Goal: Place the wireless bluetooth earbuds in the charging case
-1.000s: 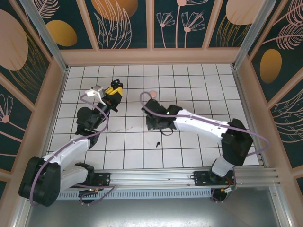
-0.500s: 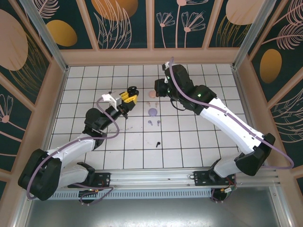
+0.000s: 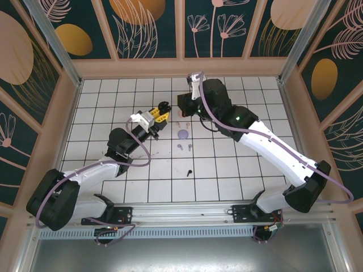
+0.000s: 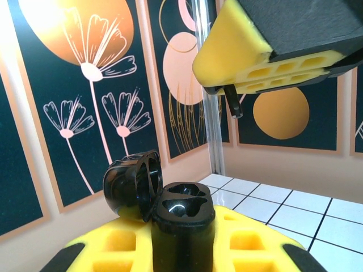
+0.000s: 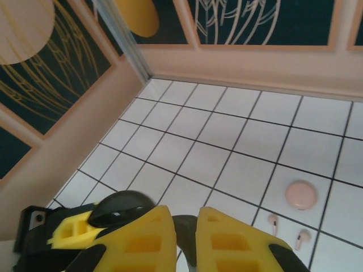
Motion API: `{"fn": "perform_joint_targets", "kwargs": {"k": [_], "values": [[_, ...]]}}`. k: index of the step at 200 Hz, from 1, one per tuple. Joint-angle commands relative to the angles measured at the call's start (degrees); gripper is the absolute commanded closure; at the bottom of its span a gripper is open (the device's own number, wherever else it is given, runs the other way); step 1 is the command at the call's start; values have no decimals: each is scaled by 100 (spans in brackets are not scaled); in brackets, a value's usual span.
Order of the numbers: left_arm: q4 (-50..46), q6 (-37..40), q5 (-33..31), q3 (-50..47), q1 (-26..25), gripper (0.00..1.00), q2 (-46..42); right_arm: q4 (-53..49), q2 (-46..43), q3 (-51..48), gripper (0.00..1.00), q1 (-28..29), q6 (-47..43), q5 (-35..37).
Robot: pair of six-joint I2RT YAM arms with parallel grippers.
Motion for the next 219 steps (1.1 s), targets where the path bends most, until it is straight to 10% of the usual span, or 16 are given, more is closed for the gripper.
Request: {"fn": "perform_joint_targets", "kwargs": {"k": [1,219], "values": [[448,233,152,272,-36,100,121,626,-311,-228,89,170,-222,-99],[710,-92,411,666,-167,100,558,1957,-329,-1042,88,343,31,214]]}}
